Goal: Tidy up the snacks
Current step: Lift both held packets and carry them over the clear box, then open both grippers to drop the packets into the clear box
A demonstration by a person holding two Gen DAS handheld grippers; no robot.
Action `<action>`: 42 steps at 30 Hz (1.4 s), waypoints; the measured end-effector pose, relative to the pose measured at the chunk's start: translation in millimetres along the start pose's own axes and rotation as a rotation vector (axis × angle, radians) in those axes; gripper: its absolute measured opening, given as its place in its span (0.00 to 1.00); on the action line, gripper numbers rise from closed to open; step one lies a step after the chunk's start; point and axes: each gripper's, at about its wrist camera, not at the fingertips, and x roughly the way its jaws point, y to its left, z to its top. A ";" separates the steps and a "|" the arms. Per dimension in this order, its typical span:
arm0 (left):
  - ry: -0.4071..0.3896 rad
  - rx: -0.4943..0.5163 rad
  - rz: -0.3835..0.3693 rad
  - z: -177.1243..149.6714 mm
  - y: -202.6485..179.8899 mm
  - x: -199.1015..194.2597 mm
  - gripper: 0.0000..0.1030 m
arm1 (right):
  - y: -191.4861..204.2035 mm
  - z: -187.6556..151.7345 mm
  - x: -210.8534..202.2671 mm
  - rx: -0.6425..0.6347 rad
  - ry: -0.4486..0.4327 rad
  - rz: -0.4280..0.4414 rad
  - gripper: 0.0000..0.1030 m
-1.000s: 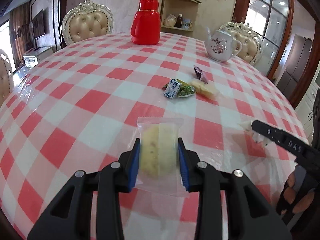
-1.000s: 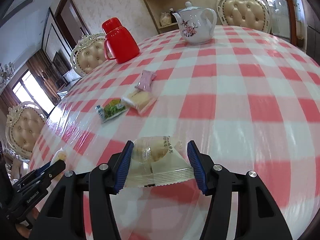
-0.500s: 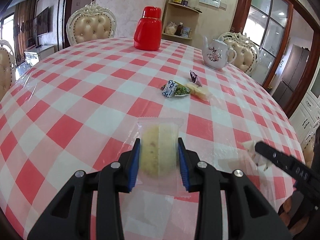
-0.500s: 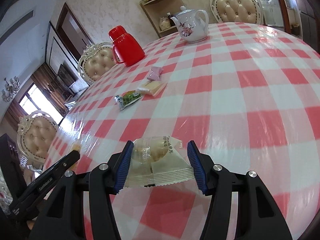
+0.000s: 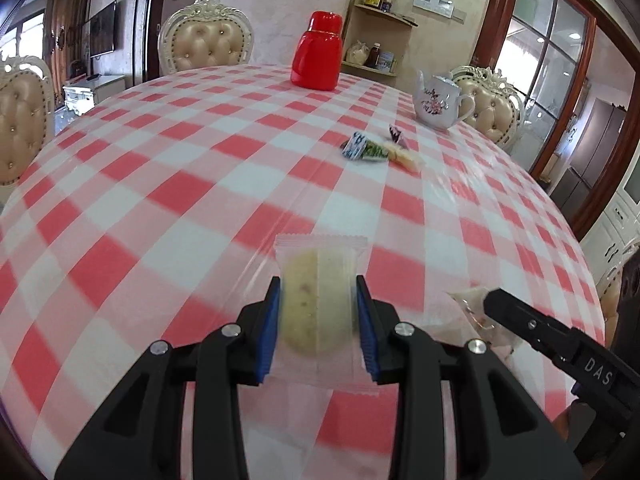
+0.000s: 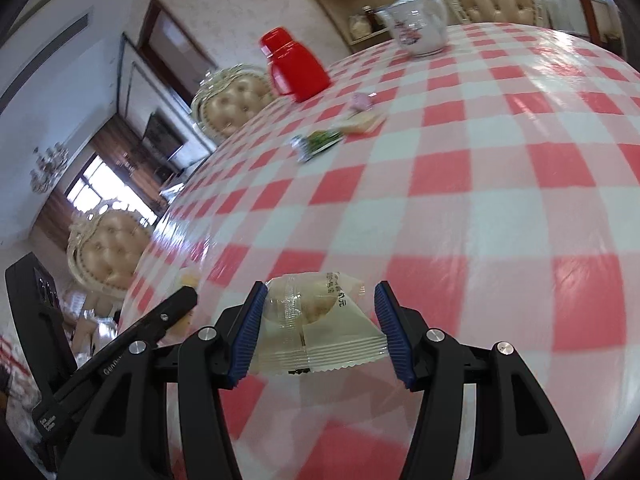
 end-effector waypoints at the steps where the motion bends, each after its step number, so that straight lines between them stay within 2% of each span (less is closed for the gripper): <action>1: -0.001 0.001 0.007 -4.8 3.6 -6.1 0.34 | 5.9 -3.9 0.0 -0.013 0.005 0.005 0.53; 13: -0.062 -0.006 0.120 -39.2 58.0 -82.6 0.34 | 89.1 -47.0 -11.7 -0.192 0.051 0.070 0.53; 26: -0.102 -0.106 0.252 -76.1 159.5 -151.0 0.34 | 191.0 -105.7 -12.0 -0.457 0.115 0.171 0.53; 36: -0.108 -0.118 0.397 -88.4 232.4 -204.3 0.34 | 270.8 -167.7 -2.1 -0.691 0.195 0.257 0.53; 42: -0.045 -0.044 0.413 -98.2 249.7 -224.0 0.36 | 313.5 -215.4 -0.3 -0.849 0.250 0.331 0.53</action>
